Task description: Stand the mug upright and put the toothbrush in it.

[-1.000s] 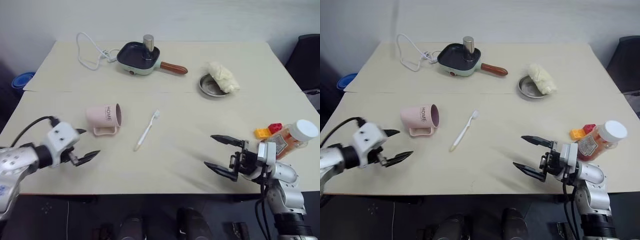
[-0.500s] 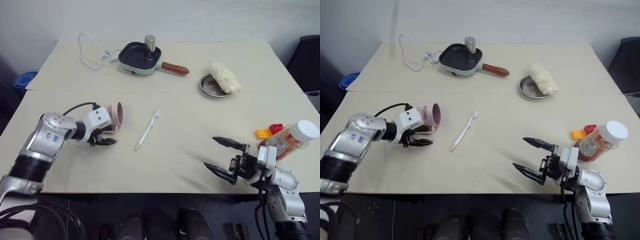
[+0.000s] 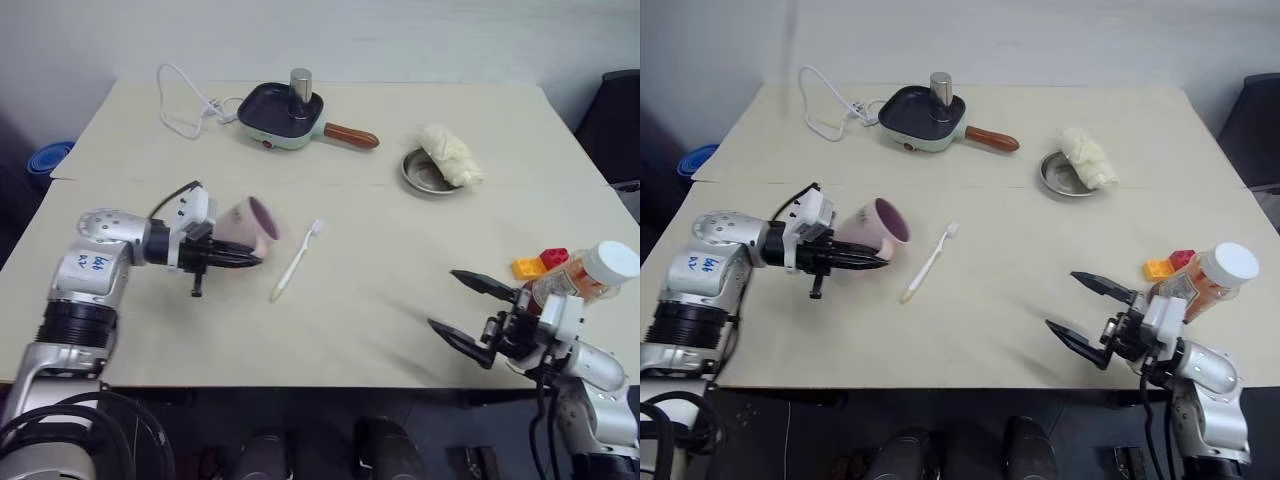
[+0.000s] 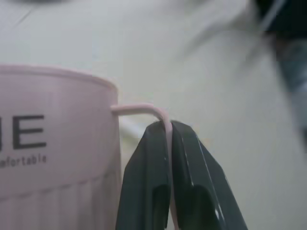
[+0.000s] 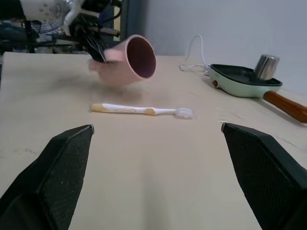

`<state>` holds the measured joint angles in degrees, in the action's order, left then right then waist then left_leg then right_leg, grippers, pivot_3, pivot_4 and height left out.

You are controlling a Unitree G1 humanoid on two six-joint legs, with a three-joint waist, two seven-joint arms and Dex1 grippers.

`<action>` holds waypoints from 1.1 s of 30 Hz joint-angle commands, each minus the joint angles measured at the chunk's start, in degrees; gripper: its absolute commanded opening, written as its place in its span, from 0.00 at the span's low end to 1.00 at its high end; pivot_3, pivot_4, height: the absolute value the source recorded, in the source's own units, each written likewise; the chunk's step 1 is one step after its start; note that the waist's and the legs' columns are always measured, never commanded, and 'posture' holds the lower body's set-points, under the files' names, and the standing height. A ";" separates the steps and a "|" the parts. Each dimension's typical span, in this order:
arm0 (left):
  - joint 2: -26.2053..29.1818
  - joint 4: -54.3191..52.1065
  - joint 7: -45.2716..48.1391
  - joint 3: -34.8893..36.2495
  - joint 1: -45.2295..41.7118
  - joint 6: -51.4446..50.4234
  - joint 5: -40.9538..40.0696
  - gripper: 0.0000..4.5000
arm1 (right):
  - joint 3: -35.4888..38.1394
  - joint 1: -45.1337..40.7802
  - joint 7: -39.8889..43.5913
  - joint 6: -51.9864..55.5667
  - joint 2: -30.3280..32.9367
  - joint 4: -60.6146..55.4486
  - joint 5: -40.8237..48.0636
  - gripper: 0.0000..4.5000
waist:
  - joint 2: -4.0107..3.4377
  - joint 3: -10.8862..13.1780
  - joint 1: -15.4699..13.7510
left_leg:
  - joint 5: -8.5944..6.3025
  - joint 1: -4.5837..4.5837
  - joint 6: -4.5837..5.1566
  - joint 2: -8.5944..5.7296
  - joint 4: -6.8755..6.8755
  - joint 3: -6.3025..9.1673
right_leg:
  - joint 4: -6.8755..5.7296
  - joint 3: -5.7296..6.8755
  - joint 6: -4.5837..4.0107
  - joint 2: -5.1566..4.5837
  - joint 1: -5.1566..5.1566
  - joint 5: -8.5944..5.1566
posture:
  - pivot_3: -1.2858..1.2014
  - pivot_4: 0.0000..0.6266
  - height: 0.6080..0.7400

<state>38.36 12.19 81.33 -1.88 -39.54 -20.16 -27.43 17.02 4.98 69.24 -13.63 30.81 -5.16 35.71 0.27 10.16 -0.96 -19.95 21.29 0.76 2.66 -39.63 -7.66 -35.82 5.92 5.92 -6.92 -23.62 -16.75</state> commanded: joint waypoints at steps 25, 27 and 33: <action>-30.49 17.65 -7.59 -8.19 1.31 28.18 11.52 0.72 | 3.71 7.95 -3.77 -4.83 0.19 -5.23 -1.26 1.00 | 0.00 -0.01 -0.31 | -0.20 -0.07 0.07 -0.08 -0.34 0.61 | 0.20 -0.12 0.05 0.24 0.13 0.05 | 0.52 0.24 1.00; -27.55 11.78 -8.70 -9.02 3.06 26.78 13.12 0.86 | 2.53 6.38 -3.09 -4.57 0.12 -3.79 -1.15 1.00 | 0.00 -0.01 -0.25 | -0.20 -0.06 0.07 -0.08 -0.35 0.62 | 0.20 -0.12 0.04 0.24 0.14 0.05 | 0.52 0.24 1.00; -17.72 -6.36 -14.56 -4.43 10.77 18.02 11.57 0.96 | 0.05 1.86 -0.35 -4.50 0.31 0.66 -0.97 1.00 | -0.05 -0.03 0.04 | -0.20 -0.07 0.06 0.05 -0.34 0.65 | 0.00 -0.12 0.03 0.25 0.14 0.04 | 0.52 0.24 1.00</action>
<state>19.63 10.34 68.09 -8.58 -29.43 -0.35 -14.35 16.88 6.98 68.18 -17.50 31.07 -4.42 33.98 0.22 10.13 -0.92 -20.15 21.22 0.82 2.75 -39.96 -7.01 -35.84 5.79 5.95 -6.68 -23.48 -16.70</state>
